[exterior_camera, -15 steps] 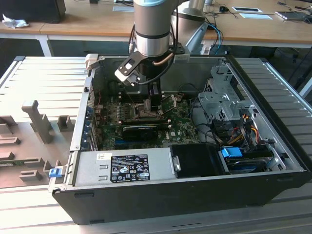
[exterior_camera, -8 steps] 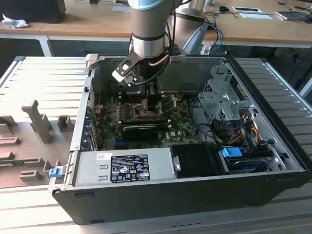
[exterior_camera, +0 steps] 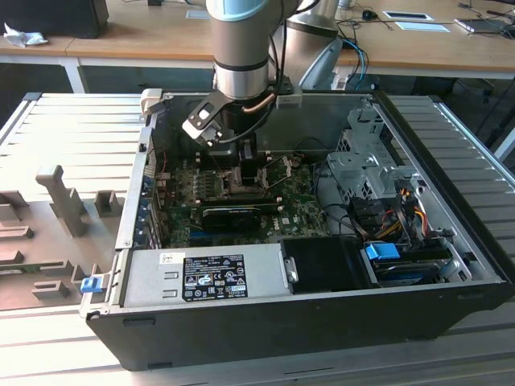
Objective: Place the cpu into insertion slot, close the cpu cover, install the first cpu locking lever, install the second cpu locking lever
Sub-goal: 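Place the cpu into insertion slot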
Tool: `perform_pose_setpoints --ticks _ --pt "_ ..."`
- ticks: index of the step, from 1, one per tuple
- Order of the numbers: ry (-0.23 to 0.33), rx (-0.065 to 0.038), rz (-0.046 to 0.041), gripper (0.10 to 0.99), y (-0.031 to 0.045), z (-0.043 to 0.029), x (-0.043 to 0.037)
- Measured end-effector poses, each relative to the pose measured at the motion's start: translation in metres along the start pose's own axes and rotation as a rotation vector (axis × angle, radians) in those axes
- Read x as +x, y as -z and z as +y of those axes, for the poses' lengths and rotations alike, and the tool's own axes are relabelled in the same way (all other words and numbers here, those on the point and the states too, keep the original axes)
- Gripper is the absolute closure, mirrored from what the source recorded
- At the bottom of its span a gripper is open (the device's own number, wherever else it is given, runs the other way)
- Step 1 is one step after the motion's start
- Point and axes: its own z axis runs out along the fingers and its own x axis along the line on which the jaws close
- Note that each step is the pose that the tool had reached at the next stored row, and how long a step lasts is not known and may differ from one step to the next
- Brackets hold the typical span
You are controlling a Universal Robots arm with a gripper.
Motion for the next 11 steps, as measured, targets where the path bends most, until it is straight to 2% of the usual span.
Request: perform_pose_setpoints --ticks 2,6,11 --pt "0.000 0.000 0.0002 0.557 -0.0034 -0.0009 0.0006" --pt "0.000 0.000 0.0001 0.557 -0.0099 -0.0042 0.0074" --pt "-0.020 0.000 -0.0016 0.557 -0.0172 -0.0056 0.0084"
